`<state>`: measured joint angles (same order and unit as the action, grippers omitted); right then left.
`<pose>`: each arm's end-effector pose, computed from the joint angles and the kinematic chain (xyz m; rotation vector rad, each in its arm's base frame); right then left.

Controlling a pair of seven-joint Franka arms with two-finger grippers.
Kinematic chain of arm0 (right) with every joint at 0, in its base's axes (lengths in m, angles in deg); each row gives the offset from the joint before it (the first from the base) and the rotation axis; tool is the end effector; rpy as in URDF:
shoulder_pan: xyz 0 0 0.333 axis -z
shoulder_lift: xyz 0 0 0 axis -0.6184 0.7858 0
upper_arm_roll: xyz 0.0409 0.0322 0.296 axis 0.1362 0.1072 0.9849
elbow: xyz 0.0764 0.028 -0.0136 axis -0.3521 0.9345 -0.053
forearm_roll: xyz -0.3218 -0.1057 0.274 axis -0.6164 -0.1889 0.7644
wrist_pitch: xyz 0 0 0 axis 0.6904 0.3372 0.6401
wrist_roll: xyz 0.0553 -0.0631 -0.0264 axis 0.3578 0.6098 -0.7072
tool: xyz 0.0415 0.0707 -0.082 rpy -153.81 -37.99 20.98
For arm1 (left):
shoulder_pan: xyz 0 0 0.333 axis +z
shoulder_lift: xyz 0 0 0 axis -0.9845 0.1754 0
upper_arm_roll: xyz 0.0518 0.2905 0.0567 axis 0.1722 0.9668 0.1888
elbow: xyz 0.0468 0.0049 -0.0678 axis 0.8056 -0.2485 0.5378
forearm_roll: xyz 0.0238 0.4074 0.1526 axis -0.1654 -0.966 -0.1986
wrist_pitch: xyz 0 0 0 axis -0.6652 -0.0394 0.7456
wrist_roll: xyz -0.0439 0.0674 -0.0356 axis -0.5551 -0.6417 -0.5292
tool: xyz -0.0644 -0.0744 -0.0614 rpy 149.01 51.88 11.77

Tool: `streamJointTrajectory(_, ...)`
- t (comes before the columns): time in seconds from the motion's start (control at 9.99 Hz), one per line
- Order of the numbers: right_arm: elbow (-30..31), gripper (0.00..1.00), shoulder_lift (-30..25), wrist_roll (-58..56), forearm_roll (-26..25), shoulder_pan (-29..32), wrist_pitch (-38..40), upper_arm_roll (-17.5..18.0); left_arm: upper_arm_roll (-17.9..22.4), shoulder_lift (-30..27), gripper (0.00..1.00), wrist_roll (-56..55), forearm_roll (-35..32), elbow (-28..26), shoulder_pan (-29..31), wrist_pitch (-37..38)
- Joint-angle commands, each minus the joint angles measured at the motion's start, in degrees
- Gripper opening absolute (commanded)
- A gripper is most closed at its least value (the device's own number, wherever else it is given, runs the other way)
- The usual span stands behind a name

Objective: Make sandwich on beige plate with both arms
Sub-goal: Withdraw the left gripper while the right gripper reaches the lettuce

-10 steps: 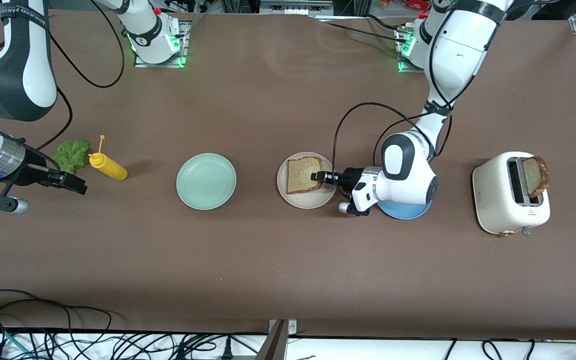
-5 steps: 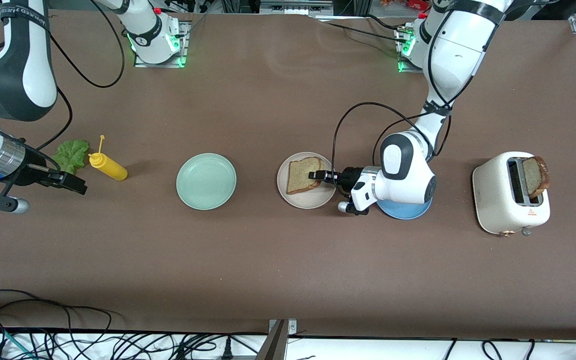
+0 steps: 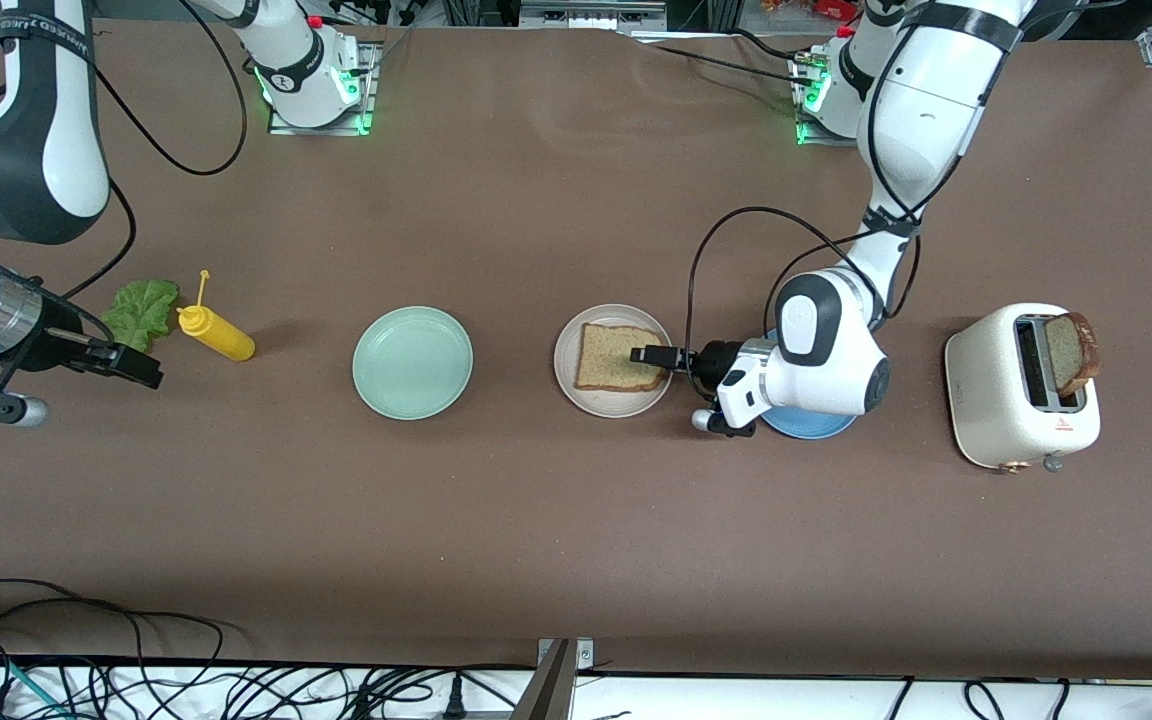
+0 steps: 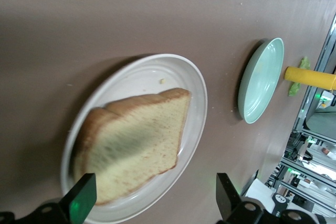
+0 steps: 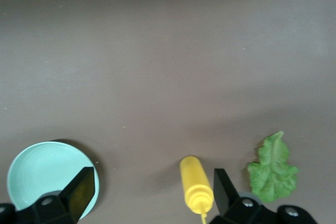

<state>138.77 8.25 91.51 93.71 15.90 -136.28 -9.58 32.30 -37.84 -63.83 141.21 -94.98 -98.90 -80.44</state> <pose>0.6899 -0.0215 0.4485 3.0810 -0.3039 0.0575 0.6248 -0.2857 0.1404 2.2834 -0.0555 -0.3853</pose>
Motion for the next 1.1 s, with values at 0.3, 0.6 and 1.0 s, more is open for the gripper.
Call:
streamJointTrajectory(0.3, -0.5, 1.0, 4.3, -19.2, -1.3, 11.5, -1.2, 0.2, 0.2, -2.9, 1.0, -0.2, -8.8, 1.1, 4.0, 4.4)
streamJointTrajectory(0.6, 0.0, 1.0, 9.8, -25.5, -1.1, 16.0, -4.8, 0.3, 0.8, -5.8, 1.0, -6.8, -18.8, 3.2, 6.6, 4.4)
streamJointTrajectory(1.0, 10.4, 1.0, 10.8, -23.1, -0.3, 16.1, -12.4, 0.3, 1.3, -11.6, 1.0, -14.8, -41.8, 3.3, 11.8, 10.5)
